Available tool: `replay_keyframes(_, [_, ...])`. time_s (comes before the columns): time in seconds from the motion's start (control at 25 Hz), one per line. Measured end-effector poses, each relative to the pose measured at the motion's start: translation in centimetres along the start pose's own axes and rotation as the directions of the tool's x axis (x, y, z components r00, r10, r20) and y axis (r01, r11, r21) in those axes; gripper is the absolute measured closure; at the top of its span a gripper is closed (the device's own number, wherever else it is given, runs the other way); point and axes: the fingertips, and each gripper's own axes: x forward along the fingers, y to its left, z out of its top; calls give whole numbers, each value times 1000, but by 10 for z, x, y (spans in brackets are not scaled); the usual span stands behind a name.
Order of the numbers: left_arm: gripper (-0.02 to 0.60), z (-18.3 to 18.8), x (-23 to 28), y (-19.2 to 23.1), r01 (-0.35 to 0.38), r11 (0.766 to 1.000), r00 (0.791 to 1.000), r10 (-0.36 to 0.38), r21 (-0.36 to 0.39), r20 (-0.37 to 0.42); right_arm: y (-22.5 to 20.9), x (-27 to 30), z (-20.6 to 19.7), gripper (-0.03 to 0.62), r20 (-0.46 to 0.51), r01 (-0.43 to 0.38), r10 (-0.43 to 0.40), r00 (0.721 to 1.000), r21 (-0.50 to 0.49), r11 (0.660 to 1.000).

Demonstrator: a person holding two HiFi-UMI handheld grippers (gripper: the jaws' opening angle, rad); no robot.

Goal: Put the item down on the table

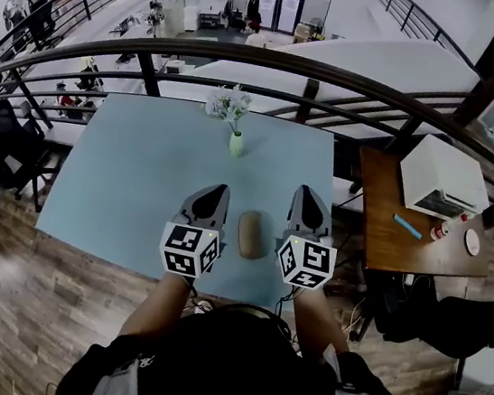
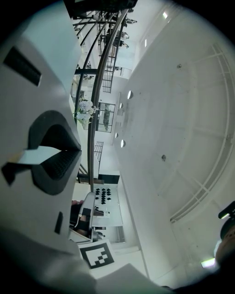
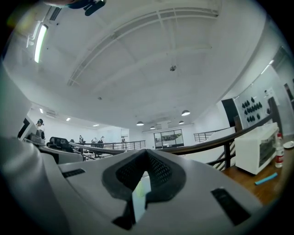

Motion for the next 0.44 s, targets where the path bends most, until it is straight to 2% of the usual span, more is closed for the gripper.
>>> replay_keyframes(0.44, [568, 0, 1, -4, 0, 1000, 1000, 1, 16, -6, 1, 1, -6, 592, -11, -16, 17, 1000, 23, 1000])
